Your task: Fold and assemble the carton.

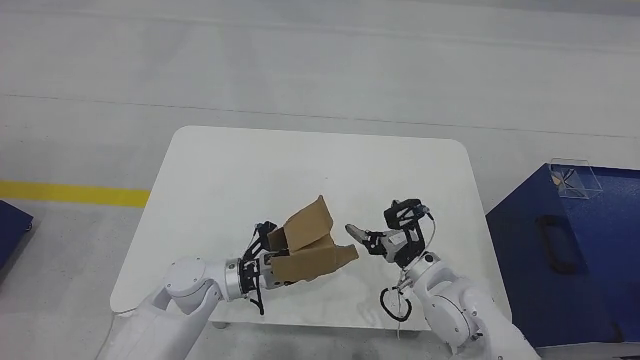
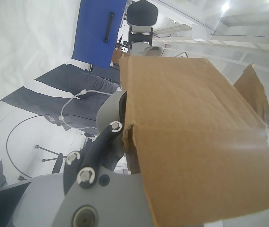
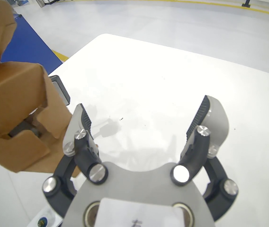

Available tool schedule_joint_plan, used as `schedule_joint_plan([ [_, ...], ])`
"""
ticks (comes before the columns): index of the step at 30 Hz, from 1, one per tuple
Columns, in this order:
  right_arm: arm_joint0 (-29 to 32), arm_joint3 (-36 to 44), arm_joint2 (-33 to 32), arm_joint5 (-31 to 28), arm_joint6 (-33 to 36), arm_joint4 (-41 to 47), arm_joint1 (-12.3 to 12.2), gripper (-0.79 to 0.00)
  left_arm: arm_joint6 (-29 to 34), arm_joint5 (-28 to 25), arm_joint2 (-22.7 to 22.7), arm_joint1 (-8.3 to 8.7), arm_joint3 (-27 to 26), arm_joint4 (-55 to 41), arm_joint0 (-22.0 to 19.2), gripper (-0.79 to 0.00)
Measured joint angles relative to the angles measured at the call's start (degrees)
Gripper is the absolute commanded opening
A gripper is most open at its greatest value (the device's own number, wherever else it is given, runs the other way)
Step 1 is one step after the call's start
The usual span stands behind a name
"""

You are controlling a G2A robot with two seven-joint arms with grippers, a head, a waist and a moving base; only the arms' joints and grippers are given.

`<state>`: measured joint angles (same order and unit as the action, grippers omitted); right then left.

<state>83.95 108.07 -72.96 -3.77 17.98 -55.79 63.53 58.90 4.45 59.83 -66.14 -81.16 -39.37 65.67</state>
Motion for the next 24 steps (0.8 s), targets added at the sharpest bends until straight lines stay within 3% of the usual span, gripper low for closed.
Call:
schedule_joint_plan([
  [3, 0.72, -2.20, -2.19, -2.21, 2.54, 4.20, -0.19, 0.000, 1.76, 0.96, 0.02, -0.09, 0.85, -1.77, -0.58, -0.785],
  [9, 0.07, -6.28, 0.90, -7.86, 7.08, 8.41, 0.09, 0.000, 2.89, 1.66, -0.07, -0.22, 1.78, -2.57, -1.48, -0.785],
  [17, -2.05, -8.71, 0.86, -16.82, 11.49, 22.12, 0.20, 0.000, 3.10, 1.98, -0.56, -0.35, 2.16, -2.17, -1.85, -0.785],
  [24, -1.55, -6.91, -2.10, -18.90, 12.45, 25.89, -0.29, 0.000, 3.70, 2.37, -0.88, -0.34, 2.29, -1.46, -1.79, -0.785],
])
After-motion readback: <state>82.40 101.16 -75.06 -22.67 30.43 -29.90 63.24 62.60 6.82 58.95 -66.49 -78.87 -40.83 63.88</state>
